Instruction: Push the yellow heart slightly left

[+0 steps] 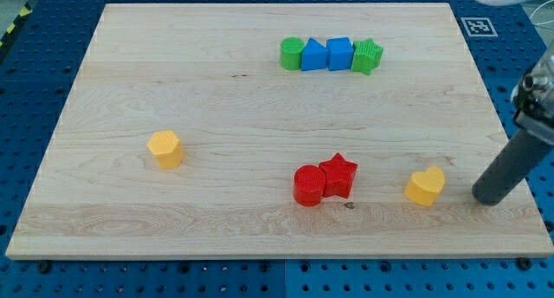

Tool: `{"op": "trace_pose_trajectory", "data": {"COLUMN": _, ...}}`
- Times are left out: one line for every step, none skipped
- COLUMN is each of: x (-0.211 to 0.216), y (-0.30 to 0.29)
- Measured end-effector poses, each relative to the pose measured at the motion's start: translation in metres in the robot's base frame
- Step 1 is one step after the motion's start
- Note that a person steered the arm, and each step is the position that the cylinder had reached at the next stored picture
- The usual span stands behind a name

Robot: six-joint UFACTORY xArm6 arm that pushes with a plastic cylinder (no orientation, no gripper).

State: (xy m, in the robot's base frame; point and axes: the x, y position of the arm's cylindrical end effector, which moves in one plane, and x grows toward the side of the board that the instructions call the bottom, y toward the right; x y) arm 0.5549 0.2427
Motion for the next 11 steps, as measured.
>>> {"op": "trace_pose_trajectory", "data": {"x": -0.012, "y": -0.008}}
{"op": "trace_pose_trajectory", "data": {"x": -0.012, "y": -0.018}}
{"op": "trace_pose_trajectory", "data": {"x": -0.012, "y": -0.023}}
{"op": "trace_pose_trajectory", "data": {"x": -0.012, "y": -0.033}}
{"op": "trace_pose_trajectory", "data": {"x": -0.012, "y": -0.049}}
{"op": "trace_pose_trajectory", "data": {"x": -0.012, "y": -0.056}}
{"op": "trace_pose_trajectory", "data": {"x": -0.012, "y": -0.064}}
{"op": "trace_pose_trajectory", "data": {"x": -0.014, "y": -0.07}}
{"op": "trace_pose_trajectory", "data": {"x": -0.014, "y": -0.07}}
{"op": "trace_pose_trajectory", "data": {"x": 0.005, "y": -0.07}}
{"op": "trace_pose_trajectory", "data": {"x": 0.019, "y": -0.07}}
